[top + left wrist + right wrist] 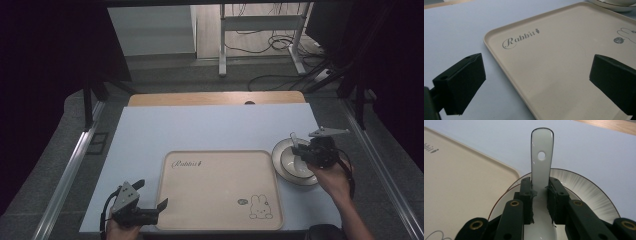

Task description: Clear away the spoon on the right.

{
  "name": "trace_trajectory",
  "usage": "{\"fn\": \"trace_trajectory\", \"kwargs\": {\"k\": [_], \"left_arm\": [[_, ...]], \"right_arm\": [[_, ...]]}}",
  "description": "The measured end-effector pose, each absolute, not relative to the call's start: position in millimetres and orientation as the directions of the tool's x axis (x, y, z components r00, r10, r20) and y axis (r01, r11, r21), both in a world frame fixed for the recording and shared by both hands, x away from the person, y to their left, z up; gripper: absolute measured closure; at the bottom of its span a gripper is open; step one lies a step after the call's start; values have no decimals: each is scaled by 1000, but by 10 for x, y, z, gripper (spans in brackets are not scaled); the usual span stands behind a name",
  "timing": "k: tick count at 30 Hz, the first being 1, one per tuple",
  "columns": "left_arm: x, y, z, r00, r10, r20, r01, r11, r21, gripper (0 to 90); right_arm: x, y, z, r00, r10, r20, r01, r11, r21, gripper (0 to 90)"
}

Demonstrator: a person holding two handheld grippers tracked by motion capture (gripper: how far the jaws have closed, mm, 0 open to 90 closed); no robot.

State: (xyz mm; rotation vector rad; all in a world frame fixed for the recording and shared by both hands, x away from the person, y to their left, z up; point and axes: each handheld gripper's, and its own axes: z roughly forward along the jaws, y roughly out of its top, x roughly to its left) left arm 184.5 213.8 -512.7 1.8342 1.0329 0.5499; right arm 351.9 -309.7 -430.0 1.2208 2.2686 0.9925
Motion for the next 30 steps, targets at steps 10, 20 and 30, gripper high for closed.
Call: {"fn": "trace_trajectory", "kwargs": {"k": [10, 20, 30], "left_arm": [[1842, 2140, -5121, 545, 837, -55, 416, -213, 884, 3], [1843, 2137, -5120, 546, 836, -54, 415, -214, 884, 3], [1841, 2136, -5118, 545, 836, -54, 413, -212, 886, 3]], "right_arm": [[3476, -3086, -4151, -569, 822, 9, 564, 382, 732, 753], [3398, -3059, -3994, -592, 806, 16, 556, 394, 732, 754], [3314, -3023, -3828, -613, 789, 33, 557, 403, 726, 754]]}}
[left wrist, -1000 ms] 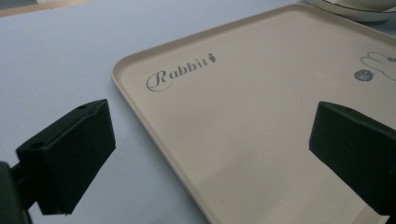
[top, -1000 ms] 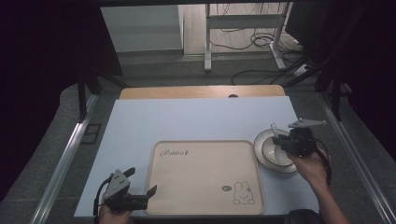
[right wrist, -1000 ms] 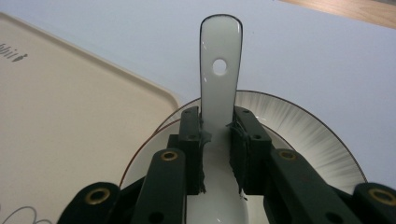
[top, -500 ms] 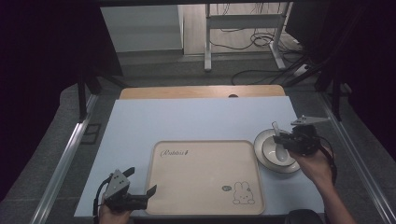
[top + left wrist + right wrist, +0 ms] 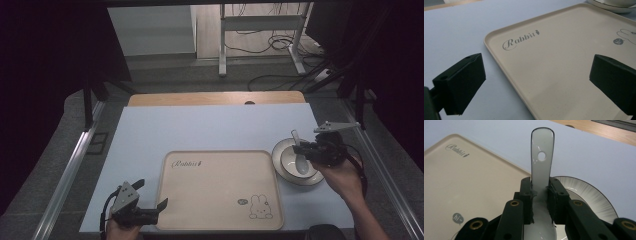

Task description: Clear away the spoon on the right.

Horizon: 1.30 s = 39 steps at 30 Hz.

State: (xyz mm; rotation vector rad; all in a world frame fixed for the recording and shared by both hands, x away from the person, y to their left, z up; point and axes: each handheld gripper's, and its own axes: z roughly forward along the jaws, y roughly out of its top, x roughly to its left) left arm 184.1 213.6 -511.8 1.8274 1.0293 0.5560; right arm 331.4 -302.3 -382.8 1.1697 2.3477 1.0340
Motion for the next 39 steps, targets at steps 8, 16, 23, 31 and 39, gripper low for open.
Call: {"fn": "trace_trajectory", "kwargs": {"k": [8, 16, 23, 31, 39], "left_arm": [[1841, 2140, -5114, 545, 836, -54, 412, -212, 886, 3], [1841, 2142, -5113, 546, 836, -54, 412, -212, 886, 3], [1842, 2141, -5112, 547, 835, -54, 411, -212, 886, 3], [1841, 2141, -5109, 547, 835, -53, 410, -212, 887, 3], [1843, 2142, -5110, 547, 835, -54, 411, -212, 887, 3]], "right_arm": [[3241, -2963, -3799, -639, 768, 49, 559, 420, 715, 754], [3148, -2857, -3797, -672, 736, 82, 561, 434, 705, 753], [3075, -2717, -3826, -701, 707, 93, 559, 463, 688, 754], [3021, -2592, -3893, -722, 684, 98, 557, 493, 668, 754], [2994, -2468, -4025, -740, 664, 111, 562, 520, 643, 754]]}}
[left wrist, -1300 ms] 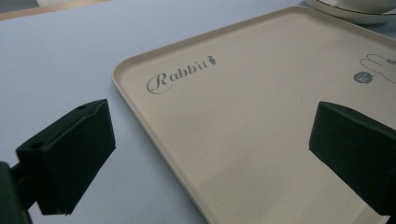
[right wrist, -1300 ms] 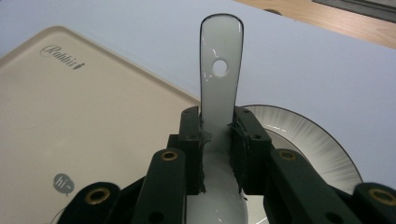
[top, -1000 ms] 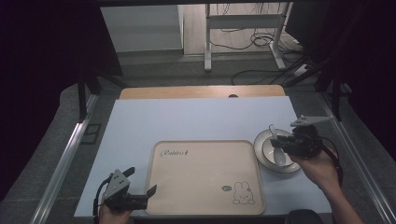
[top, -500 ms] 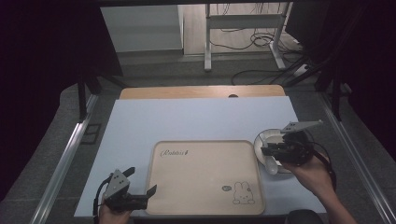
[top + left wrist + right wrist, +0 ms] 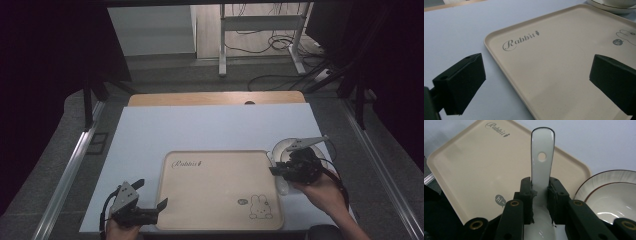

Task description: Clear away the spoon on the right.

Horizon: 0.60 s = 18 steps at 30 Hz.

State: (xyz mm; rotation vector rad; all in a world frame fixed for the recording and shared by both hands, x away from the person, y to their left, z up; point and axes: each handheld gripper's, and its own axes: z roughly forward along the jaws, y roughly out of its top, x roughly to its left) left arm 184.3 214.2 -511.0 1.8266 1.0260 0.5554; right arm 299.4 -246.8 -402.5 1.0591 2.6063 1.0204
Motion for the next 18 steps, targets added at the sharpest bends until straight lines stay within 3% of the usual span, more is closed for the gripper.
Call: {"fn": "trace_trajectory", "kwargs": {"k": [18], "left_arm": [[1841, 2144, -5106, 548, 835, -54, 409, -211, 888, 3]], "right_arm": [[2992, -2263, -4401, -758, 640, 124, 579, 574, 580, 754]]}}
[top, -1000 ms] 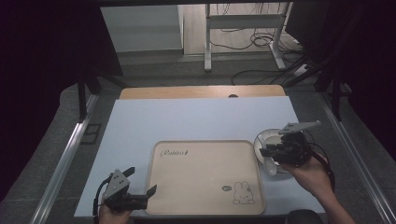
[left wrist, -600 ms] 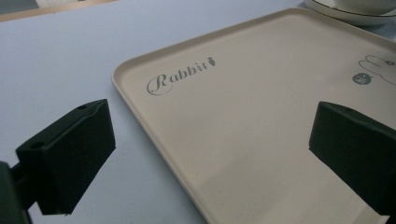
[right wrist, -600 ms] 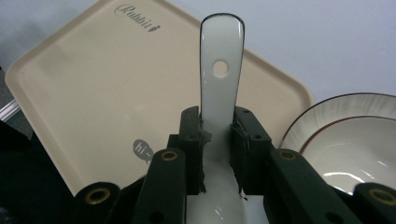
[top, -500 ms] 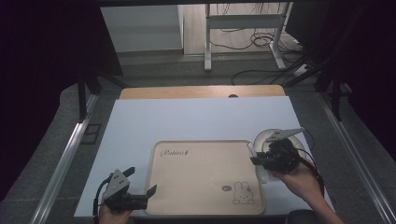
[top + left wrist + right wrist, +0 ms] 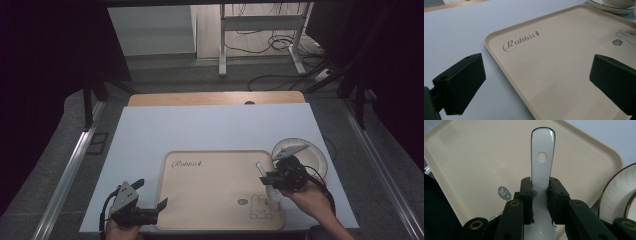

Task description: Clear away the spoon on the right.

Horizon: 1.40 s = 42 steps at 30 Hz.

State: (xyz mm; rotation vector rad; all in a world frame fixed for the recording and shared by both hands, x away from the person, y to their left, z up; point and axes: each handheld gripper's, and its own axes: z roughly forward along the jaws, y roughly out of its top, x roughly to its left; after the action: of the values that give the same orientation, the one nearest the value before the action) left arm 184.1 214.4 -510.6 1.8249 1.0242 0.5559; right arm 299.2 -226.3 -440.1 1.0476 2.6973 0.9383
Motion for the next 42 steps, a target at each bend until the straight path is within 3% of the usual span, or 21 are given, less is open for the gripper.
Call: {"fn": "trace_trajectory", "kwargs": {"k": [35, 42], "left_arm": [[1842, 2142, -5108, 550, 834, -51, 411, -217, 885, 3], [1842, 2139, -5109, 551, 833, -50, 411, -219, 885, 3]], "right_arm": [[3091, -2166, -4761, -740, 663, 112, 604, 582, 544, 746], [3092, -2173, -4766, -745, 661, 89, 588, 589, 555, 696]]}}
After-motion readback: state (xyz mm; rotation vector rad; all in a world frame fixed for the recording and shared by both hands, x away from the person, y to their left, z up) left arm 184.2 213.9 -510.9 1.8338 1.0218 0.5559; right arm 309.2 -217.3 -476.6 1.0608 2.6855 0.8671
